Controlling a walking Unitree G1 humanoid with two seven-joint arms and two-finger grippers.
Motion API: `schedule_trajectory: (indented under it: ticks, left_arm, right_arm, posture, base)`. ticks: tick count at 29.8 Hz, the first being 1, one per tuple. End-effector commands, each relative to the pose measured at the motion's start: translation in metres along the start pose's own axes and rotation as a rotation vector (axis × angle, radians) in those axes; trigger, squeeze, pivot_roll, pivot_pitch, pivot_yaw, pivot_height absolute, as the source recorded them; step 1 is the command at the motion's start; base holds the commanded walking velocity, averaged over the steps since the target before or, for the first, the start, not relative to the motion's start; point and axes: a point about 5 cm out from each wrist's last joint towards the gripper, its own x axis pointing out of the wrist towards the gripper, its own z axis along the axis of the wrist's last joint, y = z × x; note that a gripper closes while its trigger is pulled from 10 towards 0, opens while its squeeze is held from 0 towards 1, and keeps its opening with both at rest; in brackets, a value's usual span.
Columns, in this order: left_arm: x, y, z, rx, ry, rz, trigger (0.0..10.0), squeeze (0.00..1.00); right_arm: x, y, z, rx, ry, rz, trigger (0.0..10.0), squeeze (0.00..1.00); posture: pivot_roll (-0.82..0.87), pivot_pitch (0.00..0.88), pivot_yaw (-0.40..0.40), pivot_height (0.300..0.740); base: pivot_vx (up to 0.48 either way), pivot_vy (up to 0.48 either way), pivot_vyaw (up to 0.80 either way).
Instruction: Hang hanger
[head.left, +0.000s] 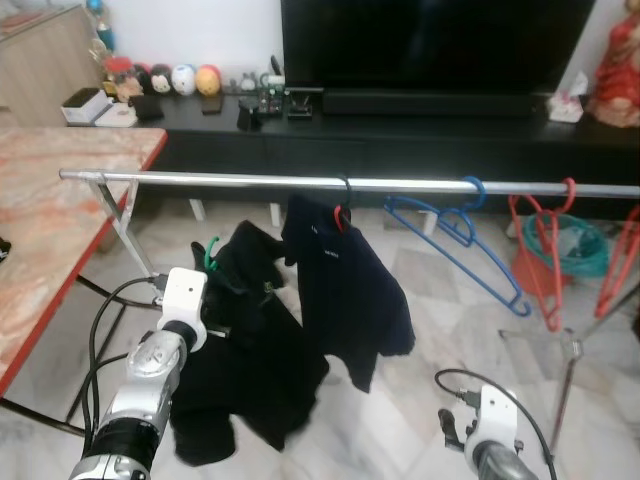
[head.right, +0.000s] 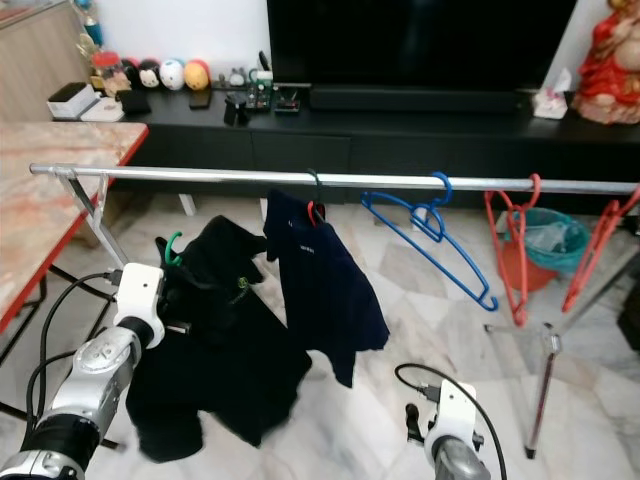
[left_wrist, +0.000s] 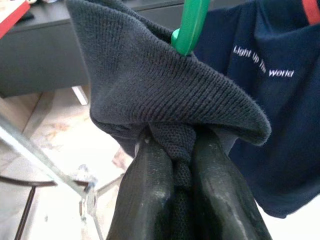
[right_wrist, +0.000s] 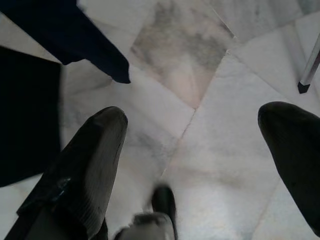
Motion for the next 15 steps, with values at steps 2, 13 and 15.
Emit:
schedule_trajectory:
  ticks: [2,13,15]
  left_arm:
    - [0.006,-0.005,0.012,0.000,-0.043,-0.015,10.0,0.00]
    - [0.006,-0.008,0.012,0.011,-0.035,-0.071,10.0,0.00]
    - [0.005,-0.015,0.012,0.034,-0.040,-0.178,10.0,0.00]
  right_arm:
    - [-0.001,-0.009,-0.001,0.013,0.012,-0.024,10.0,0.00]
    - [-0.001,-0.008,-0.002,0.022,0.015,-0.027,10.0,0.00]
    - [-0.001,-0.007,-0.002,0.022,0.018,-0.024,10.0,0.00]
  posture:
    - [0.04,0.000,0.007,0.740]
    - [0.04,0.000,0.013,0.740]
    - [0.04,0.000,0.014,0.740]
  base:
    - [0.360,0.000,0.00]
    - [0.362,0.000,0.00]
    - [0.172,0.000,0.00]
